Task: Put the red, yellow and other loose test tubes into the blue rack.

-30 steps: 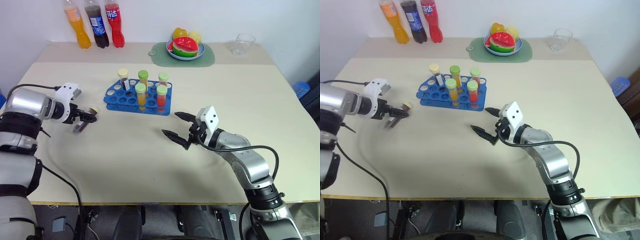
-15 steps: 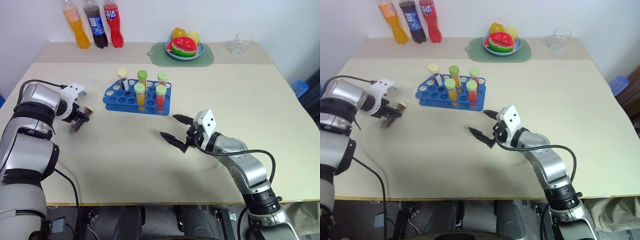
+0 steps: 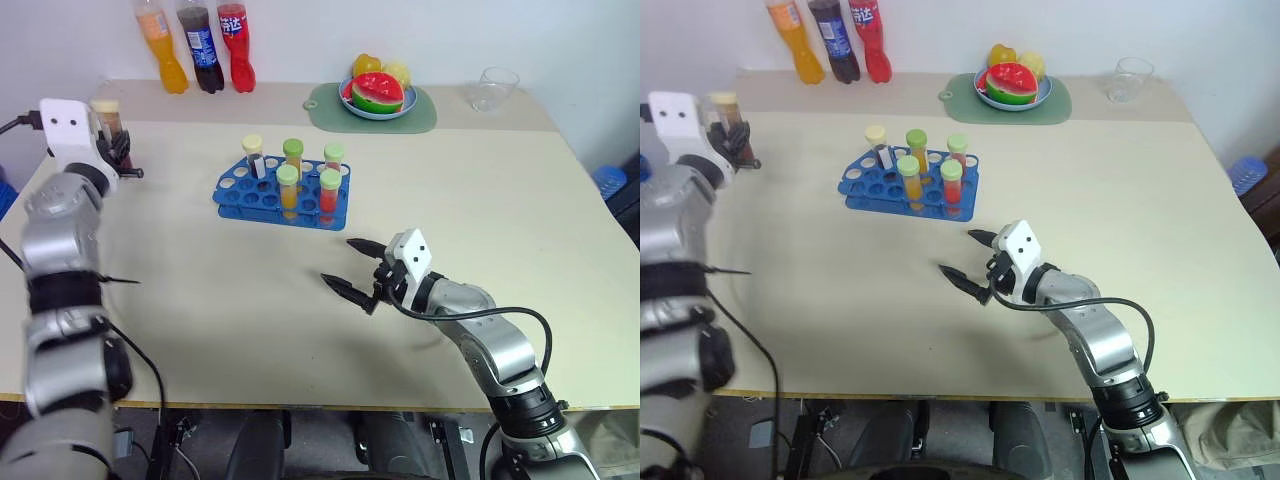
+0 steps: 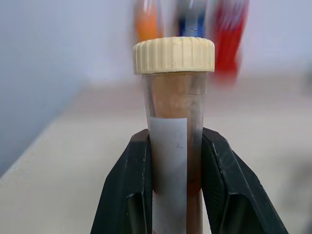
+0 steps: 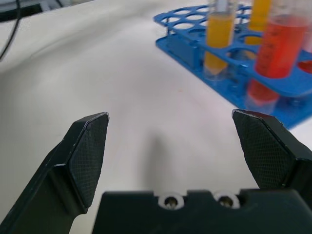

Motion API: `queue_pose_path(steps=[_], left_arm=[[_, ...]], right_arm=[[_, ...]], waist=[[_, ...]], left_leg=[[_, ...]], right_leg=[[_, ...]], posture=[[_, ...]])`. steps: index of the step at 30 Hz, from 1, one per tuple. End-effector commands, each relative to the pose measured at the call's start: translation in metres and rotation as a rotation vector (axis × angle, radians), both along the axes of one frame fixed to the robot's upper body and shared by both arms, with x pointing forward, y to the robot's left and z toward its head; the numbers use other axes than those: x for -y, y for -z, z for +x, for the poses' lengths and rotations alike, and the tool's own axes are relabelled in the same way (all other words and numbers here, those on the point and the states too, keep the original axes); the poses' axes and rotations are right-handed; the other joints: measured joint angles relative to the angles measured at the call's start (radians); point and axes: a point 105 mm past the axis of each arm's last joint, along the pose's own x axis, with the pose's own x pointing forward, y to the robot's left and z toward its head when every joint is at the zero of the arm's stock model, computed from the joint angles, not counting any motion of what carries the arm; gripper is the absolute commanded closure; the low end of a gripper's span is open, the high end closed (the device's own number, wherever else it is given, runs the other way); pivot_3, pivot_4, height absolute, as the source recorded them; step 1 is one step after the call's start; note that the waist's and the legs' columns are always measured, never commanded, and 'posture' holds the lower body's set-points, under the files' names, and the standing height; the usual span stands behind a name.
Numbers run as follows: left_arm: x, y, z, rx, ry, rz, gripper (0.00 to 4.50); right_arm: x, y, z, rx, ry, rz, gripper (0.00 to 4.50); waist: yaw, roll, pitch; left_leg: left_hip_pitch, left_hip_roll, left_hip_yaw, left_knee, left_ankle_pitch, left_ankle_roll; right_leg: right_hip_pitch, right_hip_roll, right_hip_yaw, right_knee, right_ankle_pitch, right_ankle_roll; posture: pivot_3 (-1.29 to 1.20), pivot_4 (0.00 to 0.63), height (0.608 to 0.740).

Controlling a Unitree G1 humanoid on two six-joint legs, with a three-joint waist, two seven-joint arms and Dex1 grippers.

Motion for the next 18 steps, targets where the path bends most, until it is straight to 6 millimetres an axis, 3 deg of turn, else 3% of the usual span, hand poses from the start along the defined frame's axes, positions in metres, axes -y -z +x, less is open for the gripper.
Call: queue_pose_path(steps=[1, 3, 6, 13, 18], left_arm=[[0.060, -0.017, -0.023, 0.236, 0.025, 0.066, 3.70], [0.083, -0.003, -0.025, 0.266, 0.026, 0.048, 3.70], [0.102, 0.021, -0.020, 0.256, 0.029, 0.039, 3.70], [0.101, 0.054, 0.000, 0.155, -0.050, 0.066, 3.70], [0.106, 0.063, 0.013, 0.119, -0.019, 0.068, 3.70]], right_arm=[[-0.008, -0.012, 0.000, 0.058, -0.038, 0.011, 0.00], [-0.009, -0.014, 0.002, 0.064, -0.044, 0.011, 0.00], [-0.010, -0.016, 0.004, 0.074, -0.051, 0.009, 0.00], [-0.004, -0.018, 0.004, 0.081, -0.019, 0.011, 0.00], [-0.004, -0.016, 0.000, 0.074, -0.011, 0.013, 0.00]], waist=[[0.006, 0.000, 0.000], [0.005, 0.000, 0.000], [-0.004, 0.000, 0.000], [-0.019, 0.001, -0.001], [-0.017, 0.001, -0.001]], left_leg=[[0.000, 0.000, 0.002, 0.000, 0.000, 0.000], [0.001, -0.001, 0.002, 0.001, -0.001, 0.003], [0.003, 0.000, 0.002, 0.000, -0.002, 0.004], [0.005, 0.001, 0.001, 0.000, -0.002, 0.004], [0.005, 0.000, 0.001, 0.000, -0.002, 0.004]], right_leg=[[0.001, 0.000, 0.000, -0.001, 0.000, 0.001], [0.001, 0.001, 0.000, -0.002, 0.000, 0.000], [0.002, 0.004, 0.000, -0.001, 0.000, 0.000], [0.003, 0.004, 0.000, -0.001, 0.000, 0.000], [0.004, 0.004, 0.000, -0.001, 0.000, 0.000]], posture=[[0.00, 0.150, 0.734], [0.00, 0.150, 0.734], [0.00, 0.150, 0.734], [0.00, 0.150, 0.734], [0.00, 0.150, 0.734]])
